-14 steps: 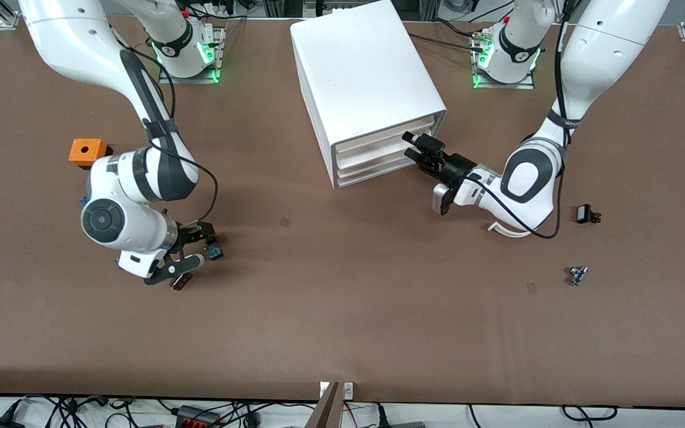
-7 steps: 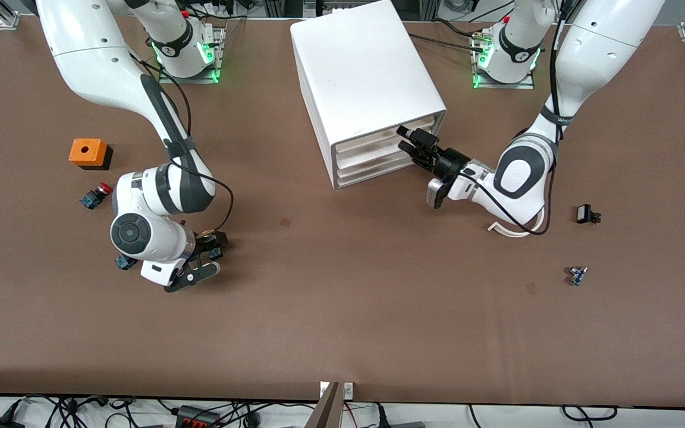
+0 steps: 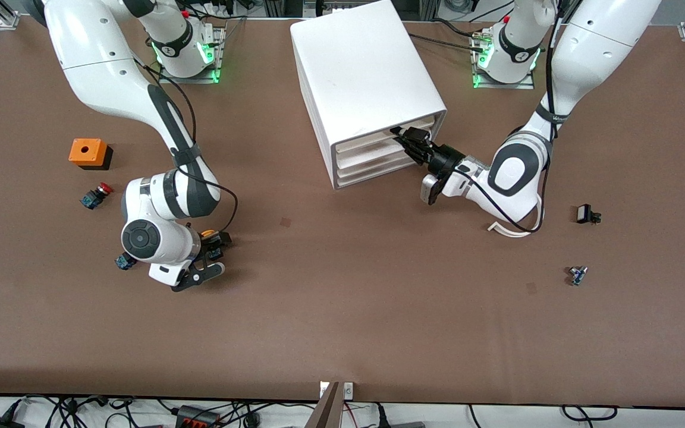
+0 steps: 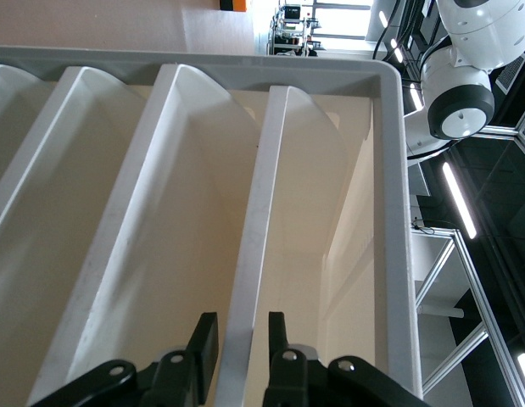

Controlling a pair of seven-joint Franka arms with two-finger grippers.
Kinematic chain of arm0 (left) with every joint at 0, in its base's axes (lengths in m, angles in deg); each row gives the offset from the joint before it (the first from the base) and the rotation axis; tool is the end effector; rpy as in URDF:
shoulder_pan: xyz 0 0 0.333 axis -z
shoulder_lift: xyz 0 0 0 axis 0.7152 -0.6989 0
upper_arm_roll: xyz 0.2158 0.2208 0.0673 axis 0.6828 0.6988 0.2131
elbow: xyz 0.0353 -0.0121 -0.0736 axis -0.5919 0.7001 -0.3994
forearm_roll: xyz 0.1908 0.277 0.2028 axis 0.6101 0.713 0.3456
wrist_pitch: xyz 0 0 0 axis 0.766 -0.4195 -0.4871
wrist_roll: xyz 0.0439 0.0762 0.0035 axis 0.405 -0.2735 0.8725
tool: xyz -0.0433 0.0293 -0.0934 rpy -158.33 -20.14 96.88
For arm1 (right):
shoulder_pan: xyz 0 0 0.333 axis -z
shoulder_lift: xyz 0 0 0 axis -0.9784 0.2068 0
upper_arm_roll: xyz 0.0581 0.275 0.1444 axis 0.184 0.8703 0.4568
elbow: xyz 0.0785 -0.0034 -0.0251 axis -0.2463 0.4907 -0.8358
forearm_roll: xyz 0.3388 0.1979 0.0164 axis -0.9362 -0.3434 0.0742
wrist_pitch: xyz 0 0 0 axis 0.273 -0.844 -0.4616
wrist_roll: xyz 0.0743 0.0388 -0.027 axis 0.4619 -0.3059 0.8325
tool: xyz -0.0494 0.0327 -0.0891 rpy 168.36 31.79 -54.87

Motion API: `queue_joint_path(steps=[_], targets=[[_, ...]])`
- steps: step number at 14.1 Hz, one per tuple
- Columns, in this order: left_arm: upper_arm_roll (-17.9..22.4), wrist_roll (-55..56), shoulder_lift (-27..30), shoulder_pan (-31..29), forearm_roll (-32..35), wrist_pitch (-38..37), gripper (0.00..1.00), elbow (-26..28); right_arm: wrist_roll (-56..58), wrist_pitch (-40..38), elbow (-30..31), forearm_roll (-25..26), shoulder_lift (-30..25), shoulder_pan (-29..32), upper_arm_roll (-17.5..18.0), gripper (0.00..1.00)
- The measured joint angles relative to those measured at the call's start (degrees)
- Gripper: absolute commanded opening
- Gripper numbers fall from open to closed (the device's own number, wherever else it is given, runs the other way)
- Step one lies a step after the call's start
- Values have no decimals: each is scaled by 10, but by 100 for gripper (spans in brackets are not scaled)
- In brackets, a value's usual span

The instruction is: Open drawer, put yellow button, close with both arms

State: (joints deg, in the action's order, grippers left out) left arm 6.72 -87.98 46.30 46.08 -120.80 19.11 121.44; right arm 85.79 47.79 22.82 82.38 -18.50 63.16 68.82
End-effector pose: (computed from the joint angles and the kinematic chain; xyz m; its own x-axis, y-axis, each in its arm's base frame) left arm 0.4906 -0.2559 0.2283 0.8033 -0.5897 -0.0836 0.0106 -0.1262 0.9920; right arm 0.6729 0.1683 0.1914 0.9018 0.4062 -0.1476 0.4044 -0.9135 -0.0437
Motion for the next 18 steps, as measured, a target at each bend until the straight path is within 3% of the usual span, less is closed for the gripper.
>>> queue_joint_path(steps=[3,8,9,12,13,18], targets=[[-1,-17,0,0,-2,1,12,-2,0,2,0,0,5,0,0,93],[1,-21,-6,2,-2,10,12,-20,0,7,0,0,10,-7,0,61],[2,-21,-12,1,-2,10,12,-29,0,7,0,0,11,-8,0,53],[7,-20,-39,-4,-2,6,12,-61,0,8,-1,0,11,-8,0,15],[10,-20,-48,-5,-2,3,12,-71,0,8,-2,0,11,-8,0,9],[28,-19,-81,-6,13,6,13,-146,0,8,-32,0,10,-12,0,0]])
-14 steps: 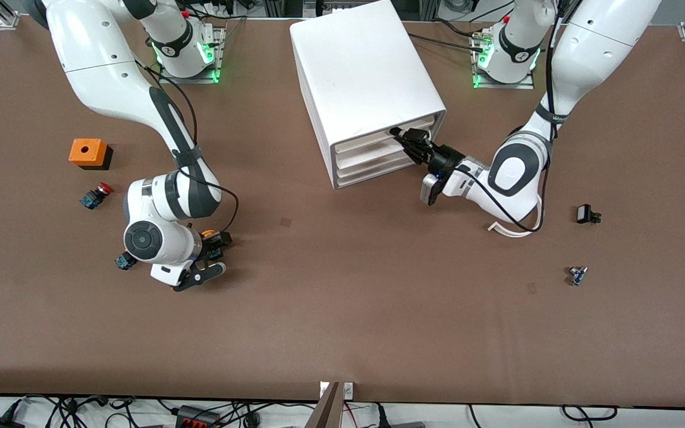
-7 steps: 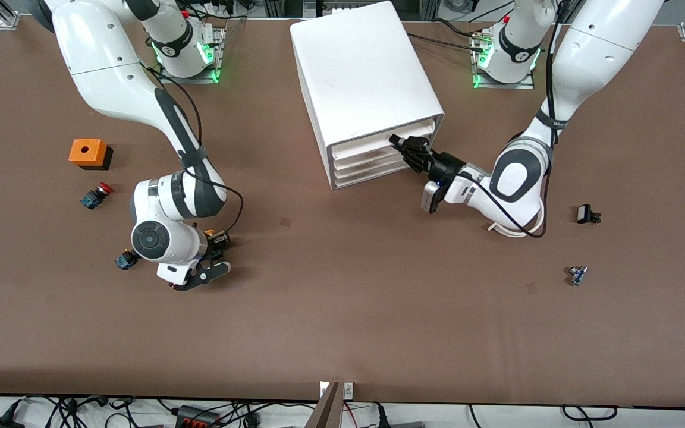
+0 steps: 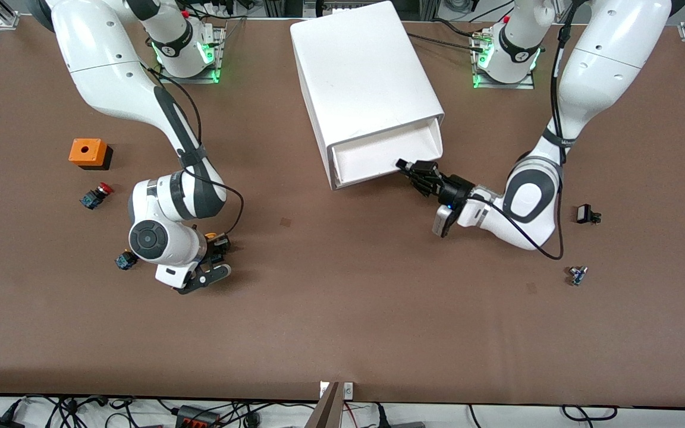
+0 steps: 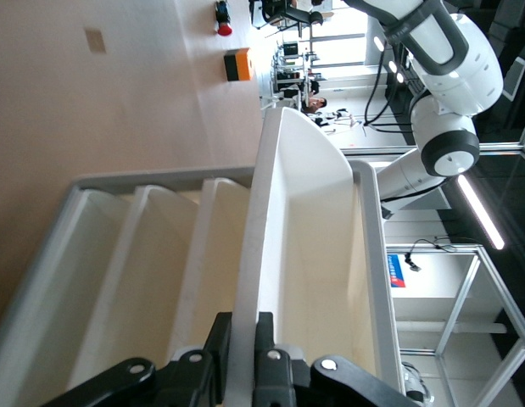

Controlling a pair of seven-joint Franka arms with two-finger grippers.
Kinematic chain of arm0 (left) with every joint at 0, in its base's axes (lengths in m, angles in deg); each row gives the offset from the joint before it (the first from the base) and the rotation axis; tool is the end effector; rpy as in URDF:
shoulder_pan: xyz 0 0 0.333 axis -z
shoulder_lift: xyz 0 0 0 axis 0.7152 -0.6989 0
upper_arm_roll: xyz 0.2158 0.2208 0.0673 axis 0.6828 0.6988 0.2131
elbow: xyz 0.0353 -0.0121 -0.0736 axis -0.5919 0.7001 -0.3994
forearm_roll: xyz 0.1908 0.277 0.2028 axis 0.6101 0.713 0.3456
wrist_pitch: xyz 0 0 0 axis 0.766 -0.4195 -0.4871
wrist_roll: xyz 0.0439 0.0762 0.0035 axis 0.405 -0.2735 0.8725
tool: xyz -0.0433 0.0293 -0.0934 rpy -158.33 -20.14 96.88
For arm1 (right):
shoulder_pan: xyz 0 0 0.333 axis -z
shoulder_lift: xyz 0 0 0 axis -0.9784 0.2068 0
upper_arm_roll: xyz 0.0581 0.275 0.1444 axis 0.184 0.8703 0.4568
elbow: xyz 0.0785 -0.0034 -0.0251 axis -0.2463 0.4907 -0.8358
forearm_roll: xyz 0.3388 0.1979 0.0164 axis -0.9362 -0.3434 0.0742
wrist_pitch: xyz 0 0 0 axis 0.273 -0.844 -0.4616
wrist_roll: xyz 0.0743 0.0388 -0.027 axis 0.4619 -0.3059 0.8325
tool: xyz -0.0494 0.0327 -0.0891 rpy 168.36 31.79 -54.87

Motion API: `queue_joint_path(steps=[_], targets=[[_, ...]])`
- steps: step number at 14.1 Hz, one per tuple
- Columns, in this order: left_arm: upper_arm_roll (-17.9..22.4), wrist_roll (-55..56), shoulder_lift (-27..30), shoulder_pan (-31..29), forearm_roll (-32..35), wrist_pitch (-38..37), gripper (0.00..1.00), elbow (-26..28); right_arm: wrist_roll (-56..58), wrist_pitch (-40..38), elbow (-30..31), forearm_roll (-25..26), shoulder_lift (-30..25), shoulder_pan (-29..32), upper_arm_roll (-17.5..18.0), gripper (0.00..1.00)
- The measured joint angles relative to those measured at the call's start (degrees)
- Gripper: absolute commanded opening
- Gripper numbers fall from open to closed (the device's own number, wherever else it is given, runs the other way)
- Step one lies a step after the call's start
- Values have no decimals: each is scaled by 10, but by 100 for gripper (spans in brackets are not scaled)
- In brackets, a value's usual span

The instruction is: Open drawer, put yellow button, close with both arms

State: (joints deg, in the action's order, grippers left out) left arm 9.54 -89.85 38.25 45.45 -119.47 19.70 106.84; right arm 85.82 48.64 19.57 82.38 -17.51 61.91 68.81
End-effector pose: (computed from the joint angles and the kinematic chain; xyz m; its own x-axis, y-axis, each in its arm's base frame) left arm 0.5745 -0.2307 0.2268 0.8485 -0.5269 0.0496 -0.1220 -0.1035 0.9871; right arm 0.6849 0.1875 0.2043 0.8986 0.4284 -0.0946 0.4271 -0.9036 -0.0338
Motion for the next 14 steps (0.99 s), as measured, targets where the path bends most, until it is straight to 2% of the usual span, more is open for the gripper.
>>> queue_joint_path(steps=[1,2,3,7,10,14], targets=[[2,1,-8,-1,2,0,14,-15,0,-3,-15,0,-1,-2,0,0],[3,1,-14,-1,3,0,30,-25,0,-12,-31,-1,-3,-6,0,0],[4,1,-18,-2,3,-2,99,-31,0,-28,-49,-3,-9,-10,0,0],[9,13,-24,-2,10,10,100,-36,-1,-161,-153,-8,-44,-32,0,0],[13,112,-17,-8,21,15,100,-54,-29,-234,-213,-11,-57,-58,1,0],[14,291,41,-14,130,15,100,-91,-153,-245,-243,-22,-76,-123,3,0]])
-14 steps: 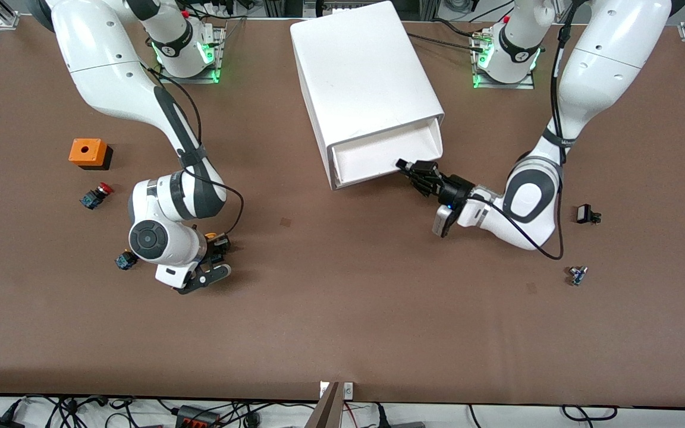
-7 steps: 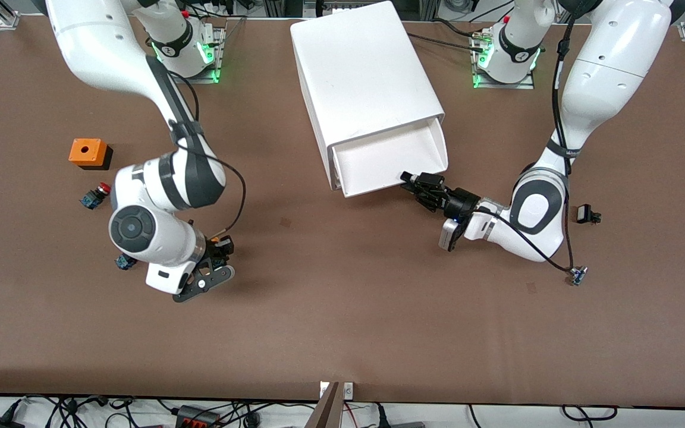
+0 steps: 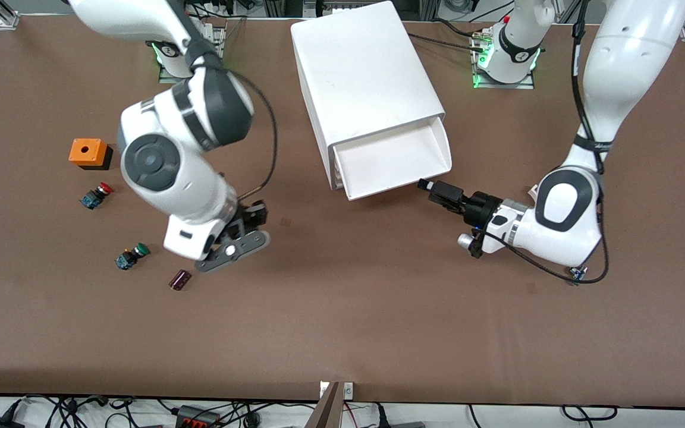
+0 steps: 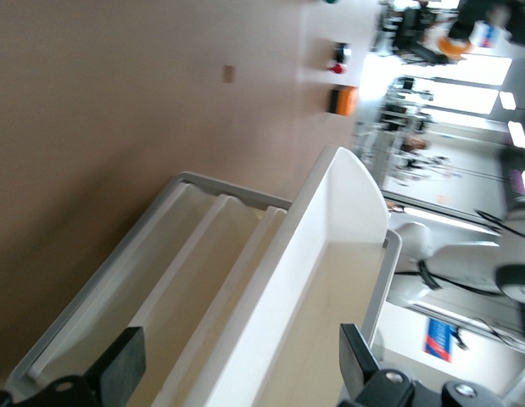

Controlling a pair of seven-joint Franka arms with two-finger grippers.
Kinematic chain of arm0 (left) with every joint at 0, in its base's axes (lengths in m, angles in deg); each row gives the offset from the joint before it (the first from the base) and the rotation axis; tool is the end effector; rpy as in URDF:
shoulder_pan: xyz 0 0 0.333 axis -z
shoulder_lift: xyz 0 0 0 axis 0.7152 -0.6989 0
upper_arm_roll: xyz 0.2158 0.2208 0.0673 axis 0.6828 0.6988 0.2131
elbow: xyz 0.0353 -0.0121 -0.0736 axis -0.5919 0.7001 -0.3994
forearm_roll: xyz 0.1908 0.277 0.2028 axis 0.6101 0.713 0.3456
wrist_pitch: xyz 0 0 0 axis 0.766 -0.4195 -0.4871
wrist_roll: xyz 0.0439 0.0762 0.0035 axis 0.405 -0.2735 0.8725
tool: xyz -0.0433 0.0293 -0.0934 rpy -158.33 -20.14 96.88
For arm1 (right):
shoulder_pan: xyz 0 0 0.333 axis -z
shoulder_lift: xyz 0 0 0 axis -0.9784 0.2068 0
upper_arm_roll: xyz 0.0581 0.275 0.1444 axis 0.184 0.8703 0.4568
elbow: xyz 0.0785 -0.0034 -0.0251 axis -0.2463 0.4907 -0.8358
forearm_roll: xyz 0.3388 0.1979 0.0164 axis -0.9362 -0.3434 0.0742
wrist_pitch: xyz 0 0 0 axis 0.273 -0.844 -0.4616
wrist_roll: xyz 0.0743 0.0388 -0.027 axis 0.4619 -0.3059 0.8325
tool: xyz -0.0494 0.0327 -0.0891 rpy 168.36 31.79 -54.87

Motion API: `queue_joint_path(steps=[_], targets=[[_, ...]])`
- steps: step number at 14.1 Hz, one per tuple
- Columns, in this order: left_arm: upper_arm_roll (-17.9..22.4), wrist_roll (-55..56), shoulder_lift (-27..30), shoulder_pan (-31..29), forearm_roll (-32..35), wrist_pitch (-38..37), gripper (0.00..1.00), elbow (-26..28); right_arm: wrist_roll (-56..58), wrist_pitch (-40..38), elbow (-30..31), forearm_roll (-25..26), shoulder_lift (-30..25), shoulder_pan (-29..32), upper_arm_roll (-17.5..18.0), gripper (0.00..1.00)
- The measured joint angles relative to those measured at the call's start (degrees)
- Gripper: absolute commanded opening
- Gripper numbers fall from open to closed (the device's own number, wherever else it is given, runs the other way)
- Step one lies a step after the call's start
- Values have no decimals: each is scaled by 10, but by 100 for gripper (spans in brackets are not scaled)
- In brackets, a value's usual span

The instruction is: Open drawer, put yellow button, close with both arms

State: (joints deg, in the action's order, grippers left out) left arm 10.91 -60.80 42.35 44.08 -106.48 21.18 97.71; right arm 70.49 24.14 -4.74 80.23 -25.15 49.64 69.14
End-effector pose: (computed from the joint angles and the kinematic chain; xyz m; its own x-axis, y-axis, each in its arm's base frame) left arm 0.6269 -0.1890 0.3072 0.8780 -0.4036 -0.2573 0.0217 -0.5035 0.8637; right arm 0.6518 0.3522 0.4638 0.9191 0.3932 0.0254 0.3940 -0.9166 -0.0672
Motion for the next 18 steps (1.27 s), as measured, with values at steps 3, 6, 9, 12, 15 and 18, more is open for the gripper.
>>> queue_joint_path(steps=[3,6,9,12,15,18], targets=[[1,67,23,-8,136,0,100,-50,-63,10,-25,-8,-1,-45,4,0],[-1,125,38,-9,281,0,100,-94,-112,41,-28,-11,-1,-84,7,0],[-5,167,58,-6,404,0,100,-105,-150,72,-28,-18,2,-102,26,0],[-10,202,79,1,527,-1,100,-130,-183,108,-28,-20,3,-106,46,0],[-10,231,91,15,564,-19,100,-183,-228,140,-27,-21,13,-130,51,0],[-10,263,94,16,567,-69,100,-215,-252,153,-26,-21,39,-159,51,0]])
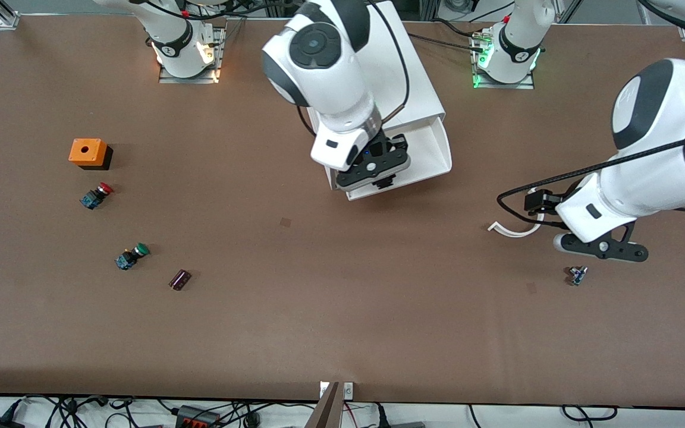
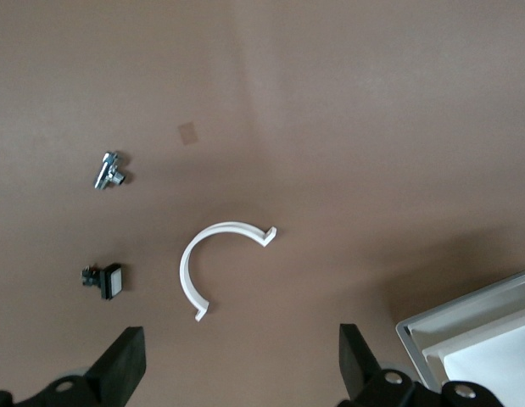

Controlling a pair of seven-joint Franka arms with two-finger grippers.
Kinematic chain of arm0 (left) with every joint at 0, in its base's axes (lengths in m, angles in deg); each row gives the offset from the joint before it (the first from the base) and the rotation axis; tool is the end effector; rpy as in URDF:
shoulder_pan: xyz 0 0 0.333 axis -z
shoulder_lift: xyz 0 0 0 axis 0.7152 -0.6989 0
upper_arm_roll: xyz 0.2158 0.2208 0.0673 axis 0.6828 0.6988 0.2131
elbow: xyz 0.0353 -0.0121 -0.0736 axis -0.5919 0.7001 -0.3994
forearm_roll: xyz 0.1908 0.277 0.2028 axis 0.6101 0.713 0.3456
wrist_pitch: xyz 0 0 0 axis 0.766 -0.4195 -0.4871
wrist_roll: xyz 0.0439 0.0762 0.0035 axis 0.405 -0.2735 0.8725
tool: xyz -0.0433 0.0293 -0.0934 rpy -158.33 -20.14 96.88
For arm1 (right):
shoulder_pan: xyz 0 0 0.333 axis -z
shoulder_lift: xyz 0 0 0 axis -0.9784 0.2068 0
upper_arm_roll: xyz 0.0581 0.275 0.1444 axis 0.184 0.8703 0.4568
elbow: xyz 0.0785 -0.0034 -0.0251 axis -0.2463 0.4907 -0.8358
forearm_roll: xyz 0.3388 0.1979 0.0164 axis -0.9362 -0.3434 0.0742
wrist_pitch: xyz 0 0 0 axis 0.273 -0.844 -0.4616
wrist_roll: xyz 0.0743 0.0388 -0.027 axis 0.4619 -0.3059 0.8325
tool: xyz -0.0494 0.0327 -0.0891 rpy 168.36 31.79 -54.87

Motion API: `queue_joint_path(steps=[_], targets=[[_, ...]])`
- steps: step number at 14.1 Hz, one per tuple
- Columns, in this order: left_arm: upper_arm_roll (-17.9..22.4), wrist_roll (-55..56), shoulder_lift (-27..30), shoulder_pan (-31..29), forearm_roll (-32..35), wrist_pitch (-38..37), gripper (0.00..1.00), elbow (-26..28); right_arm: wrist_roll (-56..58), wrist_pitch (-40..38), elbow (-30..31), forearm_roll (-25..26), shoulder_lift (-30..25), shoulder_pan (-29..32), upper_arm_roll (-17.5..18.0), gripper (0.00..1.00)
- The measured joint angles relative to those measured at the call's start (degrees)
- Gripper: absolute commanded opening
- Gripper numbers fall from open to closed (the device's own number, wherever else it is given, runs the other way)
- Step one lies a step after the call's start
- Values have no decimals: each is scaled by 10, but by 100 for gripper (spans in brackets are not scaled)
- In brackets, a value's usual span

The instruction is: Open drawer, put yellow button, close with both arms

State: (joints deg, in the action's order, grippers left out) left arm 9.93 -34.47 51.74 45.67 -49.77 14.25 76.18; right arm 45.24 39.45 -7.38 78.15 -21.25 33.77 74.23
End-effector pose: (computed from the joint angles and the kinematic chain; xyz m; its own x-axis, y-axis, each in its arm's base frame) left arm 0.6579 -0.1144 0.5261 0.9794 -0.1256 -0.1579 -0.1310 -0.9911 -0.0247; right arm 0.5248 0.5729 0.4638 0.9548 0.2526 0.1568 0.2874 -0.9192 -0.2693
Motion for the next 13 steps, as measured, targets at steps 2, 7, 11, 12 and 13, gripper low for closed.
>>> queue_joint_path(steps=[2,7,11,12,13], targets=[[2,3,0,-3,0,-5,100,-3,-5,0,0,0,10,-8,0,0],[3,4,0,-11,-5,-5,100,-3,-15,-37,0,0,16,-10,0,0],[3,4,0,-17,-9,-5,100,-3,-22,-53,0,0,24,-23,0,0],[3,4,0,-17,-9,-5,100,-3,-22,-52,0,0,28,-24,0,0],[3,4,0,-17,-10,-5,100,-3,-22,-51,0,0,32,-24,0,0]])
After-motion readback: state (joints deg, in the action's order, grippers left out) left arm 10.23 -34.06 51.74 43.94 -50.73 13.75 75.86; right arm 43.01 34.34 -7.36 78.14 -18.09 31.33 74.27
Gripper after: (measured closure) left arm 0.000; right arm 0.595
